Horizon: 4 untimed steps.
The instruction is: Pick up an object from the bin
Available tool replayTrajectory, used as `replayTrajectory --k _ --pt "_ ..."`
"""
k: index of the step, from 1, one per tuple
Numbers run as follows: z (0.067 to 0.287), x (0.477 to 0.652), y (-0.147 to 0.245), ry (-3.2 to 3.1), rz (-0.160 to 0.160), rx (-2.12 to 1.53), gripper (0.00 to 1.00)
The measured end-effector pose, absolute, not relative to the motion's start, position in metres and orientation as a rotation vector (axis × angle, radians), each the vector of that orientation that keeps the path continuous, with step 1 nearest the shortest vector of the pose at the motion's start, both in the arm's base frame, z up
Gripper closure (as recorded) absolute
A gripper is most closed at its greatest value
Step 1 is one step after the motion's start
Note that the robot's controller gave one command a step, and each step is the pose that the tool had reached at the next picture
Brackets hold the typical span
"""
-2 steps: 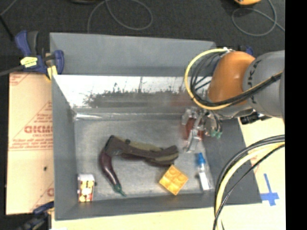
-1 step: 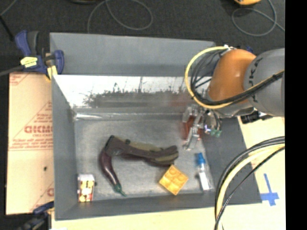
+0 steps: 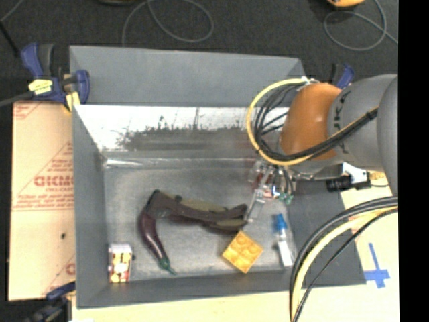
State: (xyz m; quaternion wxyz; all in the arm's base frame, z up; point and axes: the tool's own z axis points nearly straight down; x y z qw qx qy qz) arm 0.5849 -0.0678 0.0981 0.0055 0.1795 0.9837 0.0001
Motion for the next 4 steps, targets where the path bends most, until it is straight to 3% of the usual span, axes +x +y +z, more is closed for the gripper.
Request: replayTrajectory --k 2,3,4 --pt "0.084 0.557 -0.047 3.077 0.000 0.534 0.00" --pt "0.082 0.546 -0.046 3.001 0.004 0.874 0.00" --pt "0.078 0.528 -0.038 2.971 0.003 0.964 0.00"
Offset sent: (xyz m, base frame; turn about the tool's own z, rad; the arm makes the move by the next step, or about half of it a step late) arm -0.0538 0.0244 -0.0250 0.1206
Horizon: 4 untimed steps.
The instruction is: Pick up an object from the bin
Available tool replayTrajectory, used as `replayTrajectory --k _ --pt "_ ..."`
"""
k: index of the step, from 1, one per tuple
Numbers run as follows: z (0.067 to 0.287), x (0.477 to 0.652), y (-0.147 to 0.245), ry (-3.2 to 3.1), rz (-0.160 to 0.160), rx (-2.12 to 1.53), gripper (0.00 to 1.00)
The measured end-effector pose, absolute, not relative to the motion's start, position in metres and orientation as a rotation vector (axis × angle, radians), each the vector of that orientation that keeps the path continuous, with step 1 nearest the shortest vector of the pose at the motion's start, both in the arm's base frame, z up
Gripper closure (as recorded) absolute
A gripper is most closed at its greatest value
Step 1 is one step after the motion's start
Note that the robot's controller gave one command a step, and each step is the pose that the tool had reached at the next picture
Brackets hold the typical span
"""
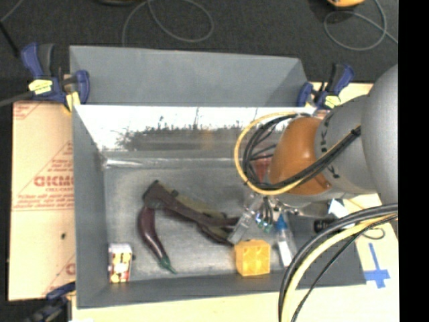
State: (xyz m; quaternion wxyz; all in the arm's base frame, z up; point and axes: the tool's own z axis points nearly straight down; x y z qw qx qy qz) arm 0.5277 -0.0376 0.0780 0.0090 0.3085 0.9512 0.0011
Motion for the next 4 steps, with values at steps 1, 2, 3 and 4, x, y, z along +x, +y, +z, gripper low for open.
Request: replayTrajectory --k 1,2,3,4 --pt "0.093 0.526 -0.039 3.057 0.001 0.644 0.00" --pt "0.136 0.510 -0.046 3.035 0.001 0.747 0.00" --pt "0.145 0.491 -0.045 3.023 0.002 0.760 0.00" --pt "0.129 0.483 -0.005 3.057 -0.001 0.643 0.00"
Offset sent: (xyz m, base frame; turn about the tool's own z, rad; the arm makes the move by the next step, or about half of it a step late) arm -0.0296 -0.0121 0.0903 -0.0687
